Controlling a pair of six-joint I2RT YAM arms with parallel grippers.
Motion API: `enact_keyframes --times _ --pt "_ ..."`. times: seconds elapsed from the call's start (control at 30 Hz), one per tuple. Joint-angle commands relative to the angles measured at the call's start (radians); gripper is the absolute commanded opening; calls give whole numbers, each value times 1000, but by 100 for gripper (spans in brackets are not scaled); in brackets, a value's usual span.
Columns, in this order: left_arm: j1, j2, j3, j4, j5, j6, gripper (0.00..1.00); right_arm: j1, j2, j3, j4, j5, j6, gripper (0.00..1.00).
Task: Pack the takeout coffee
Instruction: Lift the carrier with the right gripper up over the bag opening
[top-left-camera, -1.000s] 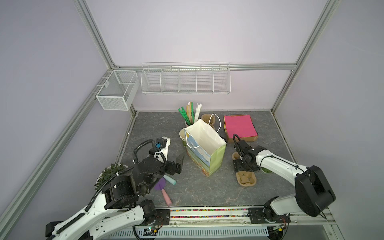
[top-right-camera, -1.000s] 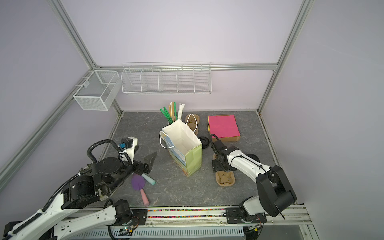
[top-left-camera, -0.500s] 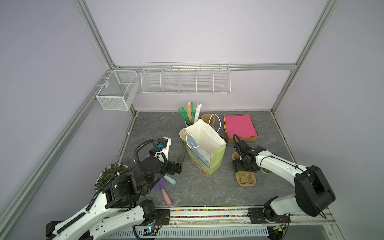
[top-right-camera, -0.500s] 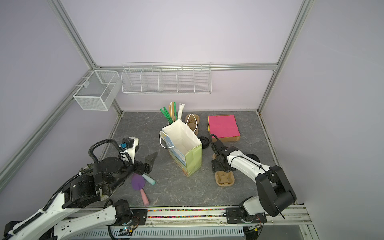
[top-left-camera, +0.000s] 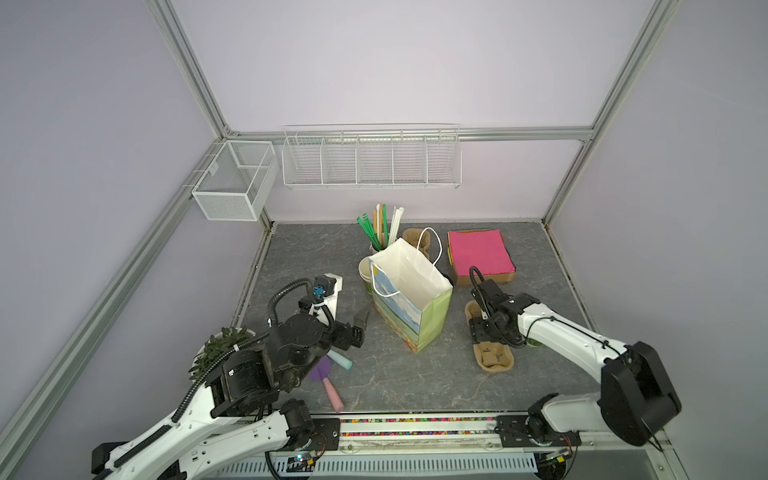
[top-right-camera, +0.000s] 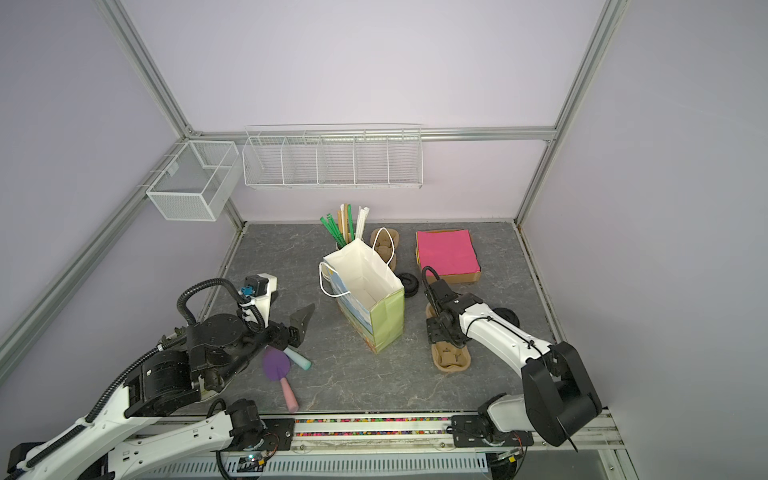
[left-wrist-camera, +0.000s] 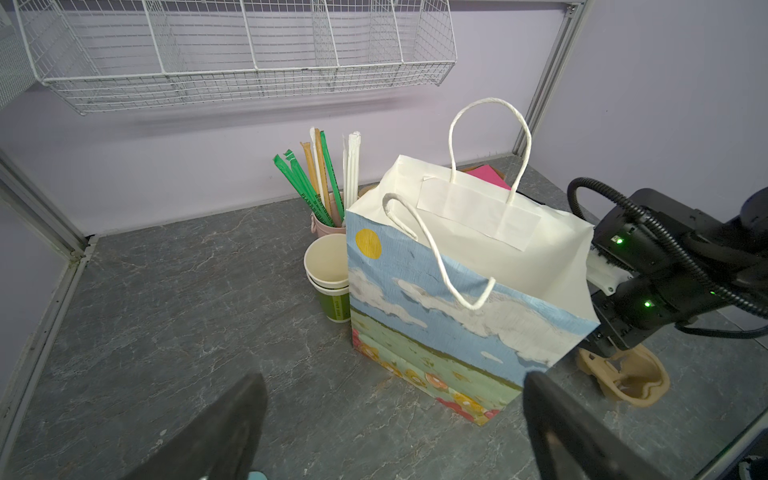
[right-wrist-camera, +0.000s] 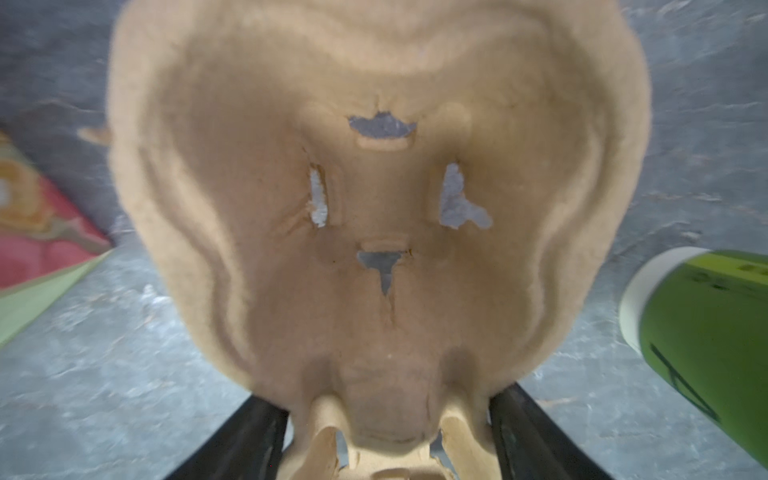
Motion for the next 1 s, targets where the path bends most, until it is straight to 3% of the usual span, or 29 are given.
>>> enact_keyframes --times 0.0,0.27,0.47,0.67,0.97 --pt "6 -7 -6 -6 -17 11 96 12 -77 69 -100 28 10 76" --pt "6 -22 -6 -3 -15 14 96 43 -246 278 -276 52 -19 76" --pt "6 -50 -23 28 -15 -9 96 117 -270 499 -326 43 -64 76" --pt "7 -79 -31 128 4 -52 99 227 -176 696 -327 48 -103 75" --pt "8 74 43 229 92 -61 99 384 45 1012 -303 44 -213 74"
